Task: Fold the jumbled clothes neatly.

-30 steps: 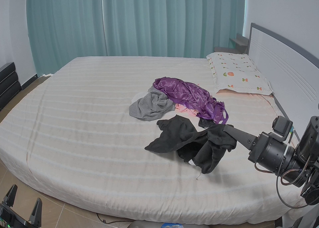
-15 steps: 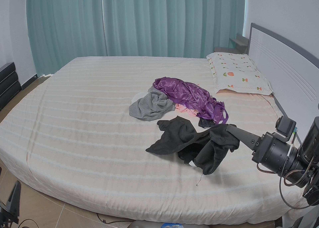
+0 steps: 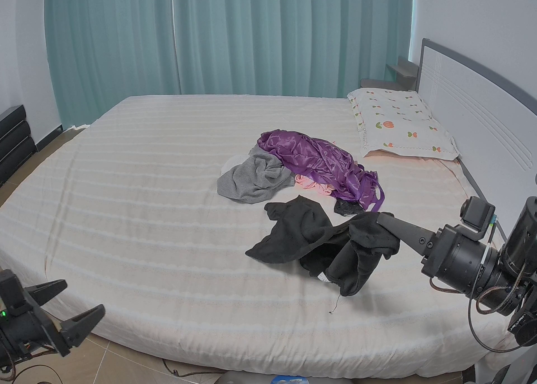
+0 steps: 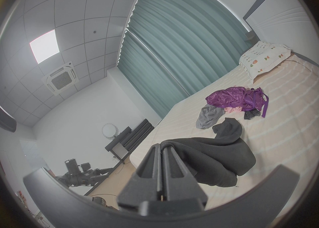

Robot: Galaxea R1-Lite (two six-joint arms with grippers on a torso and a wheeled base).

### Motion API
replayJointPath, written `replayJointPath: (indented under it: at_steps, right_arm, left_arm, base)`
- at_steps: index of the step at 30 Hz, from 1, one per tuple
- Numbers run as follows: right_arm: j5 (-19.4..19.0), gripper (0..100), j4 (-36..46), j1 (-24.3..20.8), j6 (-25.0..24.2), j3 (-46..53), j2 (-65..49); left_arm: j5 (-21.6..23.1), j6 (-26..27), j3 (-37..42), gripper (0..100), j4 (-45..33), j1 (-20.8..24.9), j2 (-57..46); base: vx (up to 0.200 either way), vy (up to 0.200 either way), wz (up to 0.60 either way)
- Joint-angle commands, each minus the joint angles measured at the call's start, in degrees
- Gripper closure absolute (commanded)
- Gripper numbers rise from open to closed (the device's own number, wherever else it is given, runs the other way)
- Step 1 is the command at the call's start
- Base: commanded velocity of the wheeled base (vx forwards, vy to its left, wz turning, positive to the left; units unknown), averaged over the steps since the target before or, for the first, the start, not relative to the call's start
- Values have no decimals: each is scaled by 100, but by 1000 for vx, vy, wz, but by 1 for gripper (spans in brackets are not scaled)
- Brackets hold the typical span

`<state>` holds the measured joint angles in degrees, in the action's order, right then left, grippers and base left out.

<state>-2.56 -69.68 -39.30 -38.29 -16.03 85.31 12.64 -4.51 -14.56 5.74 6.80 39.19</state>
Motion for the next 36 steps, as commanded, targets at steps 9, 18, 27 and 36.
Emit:
replayJointPath:
  at_steps: [9,18,27,36]
  right_arm:
    - [-131,100,34,10,59,-383,232]
    - [-122,100,78,98,146,-541,320]
    - [-122,100,69,81,278,-585,320]
    - [-122,100,42,107,269,-612,337]
  left_arm:
    - [133,-516,137,0,2827,1368,4791]
    - [-895,-692,-750,0,5736,2071,8280]
    - [-1396,-630,-1972,0,6018,2273,9730]
    - [-1923,20,-3203,0,6026,2449,10495]
  base:
    - [0,0,0]
    - [0,0,0]
    - [0,0,0]
    - [0,0,0]
